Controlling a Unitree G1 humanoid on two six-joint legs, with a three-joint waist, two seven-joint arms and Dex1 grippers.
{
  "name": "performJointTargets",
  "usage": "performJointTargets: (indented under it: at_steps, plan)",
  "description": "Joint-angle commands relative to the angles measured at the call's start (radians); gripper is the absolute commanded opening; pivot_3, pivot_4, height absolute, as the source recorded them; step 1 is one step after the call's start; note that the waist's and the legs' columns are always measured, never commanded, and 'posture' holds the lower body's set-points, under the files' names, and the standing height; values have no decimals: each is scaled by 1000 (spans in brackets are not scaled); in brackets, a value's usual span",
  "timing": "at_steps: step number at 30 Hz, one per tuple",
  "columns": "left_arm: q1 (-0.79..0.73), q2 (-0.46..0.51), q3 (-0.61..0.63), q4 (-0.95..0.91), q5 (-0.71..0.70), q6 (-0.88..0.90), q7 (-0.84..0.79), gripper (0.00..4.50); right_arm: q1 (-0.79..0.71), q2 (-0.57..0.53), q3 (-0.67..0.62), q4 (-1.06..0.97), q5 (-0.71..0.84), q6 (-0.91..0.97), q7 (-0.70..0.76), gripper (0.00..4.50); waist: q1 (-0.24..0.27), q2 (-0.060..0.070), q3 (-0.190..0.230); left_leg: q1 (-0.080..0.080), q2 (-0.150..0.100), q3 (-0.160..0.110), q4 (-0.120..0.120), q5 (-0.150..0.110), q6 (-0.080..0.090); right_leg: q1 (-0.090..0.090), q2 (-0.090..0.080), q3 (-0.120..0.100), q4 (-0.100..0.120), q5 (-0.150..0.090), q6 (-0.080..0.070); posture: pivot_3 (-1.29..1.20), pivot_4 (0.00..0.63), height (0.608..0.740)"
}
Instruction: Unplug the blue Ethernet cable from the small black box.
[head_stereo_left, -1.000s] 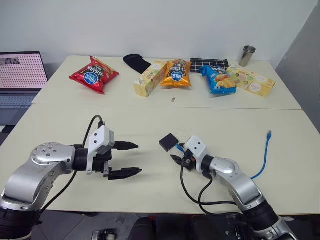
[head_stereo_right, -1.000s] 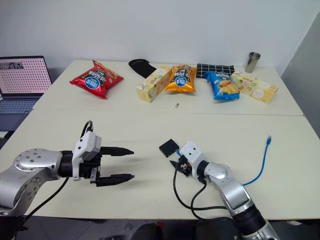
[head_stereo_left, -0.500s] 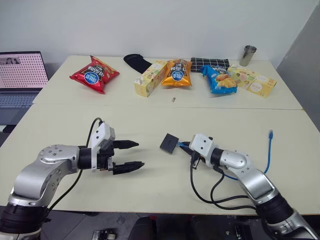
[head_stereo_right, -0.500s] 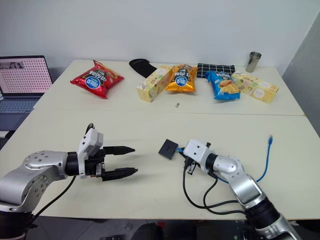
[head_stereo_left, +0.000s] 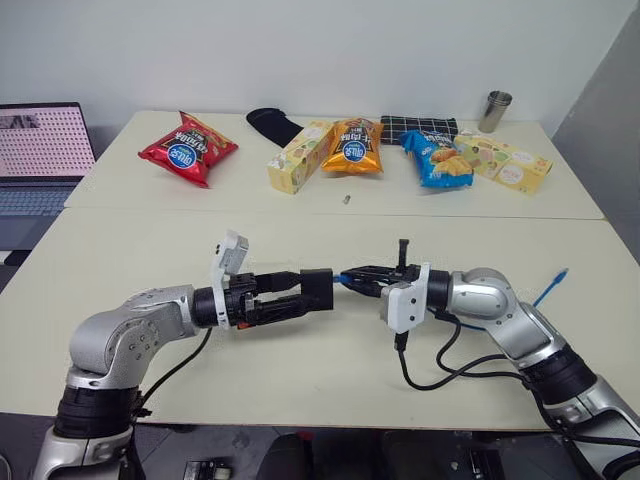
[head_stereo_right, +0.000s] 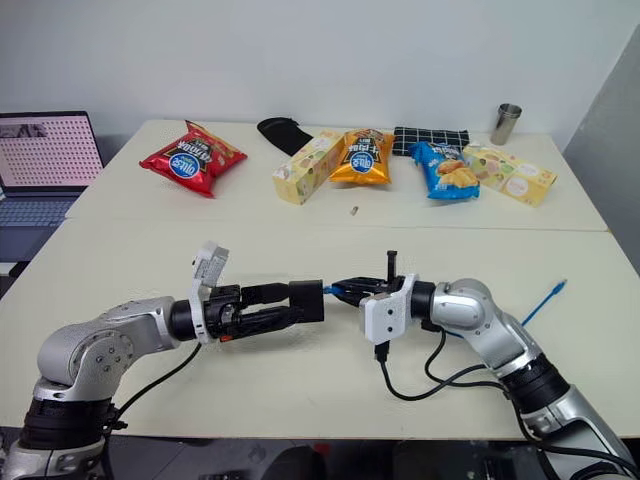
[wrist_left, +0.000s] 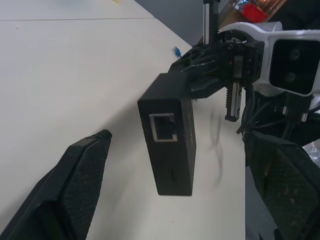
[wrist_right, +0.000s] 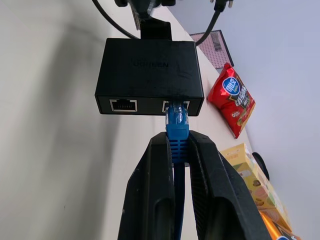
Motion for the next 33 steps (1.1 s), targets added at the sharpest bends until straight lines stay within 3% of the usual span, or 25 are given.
performJointTargets:
  at_steps: [1,15,17,19,21,24,26,29,33]
  plan:
    - [-17,-15,26,-1,-41,20,21,3623,-24,9,-35,-23,-7,-44,-10,145,0,0,0,0,0,0,0,0,0,0,0,0,0,0,0,0,150,740]
    - [-26,-17,-8,22,-11,0,16,866,-34,24,-28,-7,-66,-84,-23,144,0,0,0,0,0,0,0,0,0,0,0,0,0,0,0,0,150,740]
    - [-31,-18,-6,31,-14,2,15,788,-39,19,-27,-3,-76,-102,-23,851,0,0,0,0,0,0,0,0,0,0,0,0,0,0,0,0,150,740]
    - [-40,-18,-5,44,-13,1,12,788,-39,10,-28,-3,-74,-112,-11,1067,0,0,0,0,0,0,0,0,0,0,0,0,0,0,0,0,150,740]
    - [-48,-13,-22,61,15,-22,0,788,-25,-1,-35,-19,-40,-78,18,1608,1,0,0,0,0,0,0,0,0,0,0,0,0,0,0,0,150,740]
    - [-59,-12,-56,91,68,-70,-25,788,18,-31,-52,-91,96,79,116,2303,2,0,0,0,0,0,0,0,0,0,0,0,0,0,0,0,150,740]
    - [-69,-5,-90,100,106,-122,-70,788,60,-48,-93,-202,281,313,159,2614,3,0,0,0,0,0,0,0,0,0,0,0,0,0,0,0,150,740]
    - [-78,6,-137,97,164,-224,-161,788,90,-54,-169,-362,582,707,144,2631,3,0,0,-1,0,-1,0,0,0,0,-1,-1,-1,0,0,0,150,740]
    - [-94,19,-184,118,230,-343,-266,788,85,-36,-237,-444,830,1030,84,2631,2,0,0,0,0,-1,0,0,0,1,-1,-1,0,0,0,0,150,740]
